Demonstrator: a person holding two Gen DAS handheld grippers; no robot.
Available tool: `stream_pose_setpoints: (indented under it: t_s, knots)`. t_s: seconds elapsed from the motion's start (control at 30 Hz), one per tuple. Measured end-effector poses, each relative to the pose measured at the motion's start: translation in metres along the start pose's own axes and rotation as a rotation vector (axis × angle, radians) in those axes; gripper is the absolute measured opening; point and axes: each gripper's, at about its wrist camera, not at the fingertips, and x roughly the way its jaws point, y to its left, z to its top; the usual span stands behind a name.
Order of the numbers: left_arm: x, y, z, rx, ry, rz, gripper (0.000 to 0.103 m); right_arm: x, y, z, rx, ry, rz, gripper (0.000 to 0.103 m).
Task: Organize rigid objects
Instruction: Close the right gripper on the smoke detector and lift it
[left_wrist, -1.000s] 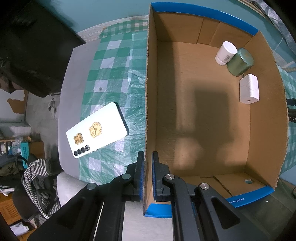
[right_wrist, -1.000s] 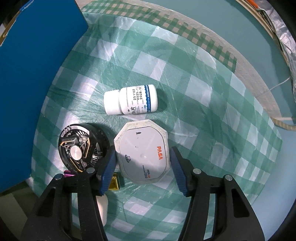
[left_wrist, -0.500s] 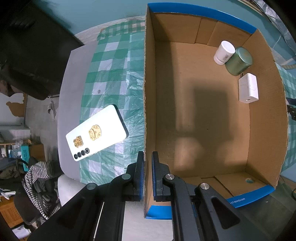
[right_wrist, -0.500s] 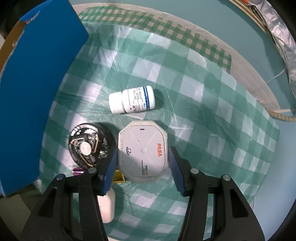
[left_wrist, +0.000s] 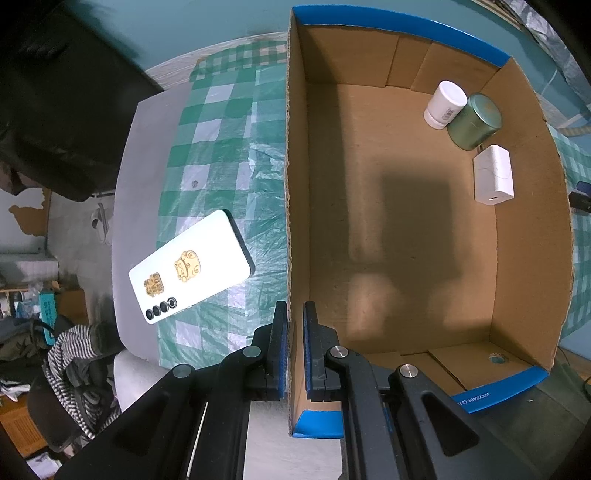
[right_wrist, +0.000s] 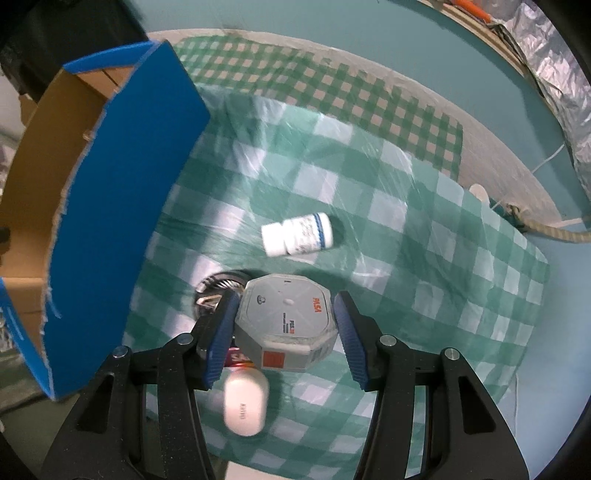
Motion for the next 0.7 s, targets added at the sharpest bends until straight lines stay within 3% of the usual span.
stream_pose_setpoints:
  t_s: [0.7]
  knots:
    - [0.005, 0.001, 0.0, 0.01, 0.004, -0.009, 0.006, -0.054, 0.065, 0.029, -0.086, -0.114, 0.069, 0.054]
